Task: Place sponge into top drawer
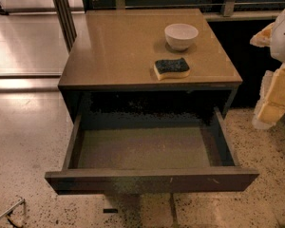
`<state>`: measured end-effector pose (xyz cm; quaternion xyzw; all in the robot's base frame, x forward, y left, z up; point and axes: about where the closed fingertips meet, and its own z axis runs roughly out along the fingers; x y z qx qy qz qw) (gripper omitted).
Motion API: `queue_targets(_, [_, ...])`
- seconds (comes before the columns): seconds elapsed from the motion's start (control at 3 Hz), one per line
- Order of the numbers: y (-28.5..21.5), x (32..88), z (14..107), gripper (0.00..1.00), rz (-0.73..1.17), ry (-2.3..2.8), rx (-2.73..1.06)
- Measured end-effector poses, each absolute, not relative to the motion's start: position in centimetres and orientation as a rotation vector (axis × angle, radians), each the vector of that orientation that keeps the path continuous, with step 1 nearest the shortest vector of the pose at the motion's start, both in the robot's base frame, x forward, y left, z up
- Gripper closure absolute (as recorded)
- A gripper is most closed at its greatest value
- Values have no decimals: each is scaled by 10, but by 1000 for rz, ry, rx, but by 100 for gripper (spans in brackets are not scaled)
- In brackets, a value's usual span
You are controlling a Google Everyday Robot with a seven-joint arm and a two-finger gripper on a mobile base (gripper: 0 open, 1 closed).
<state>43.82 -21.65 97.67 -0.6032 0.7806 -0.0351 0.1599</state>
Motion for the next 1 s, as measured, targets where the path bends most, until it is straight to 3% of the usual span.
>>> queue_targets(0.33, [-216,439,977,0,-102,2229,-1723])
queue_targets(1.0, [-212,537,965,0,-31,2121,-1638])
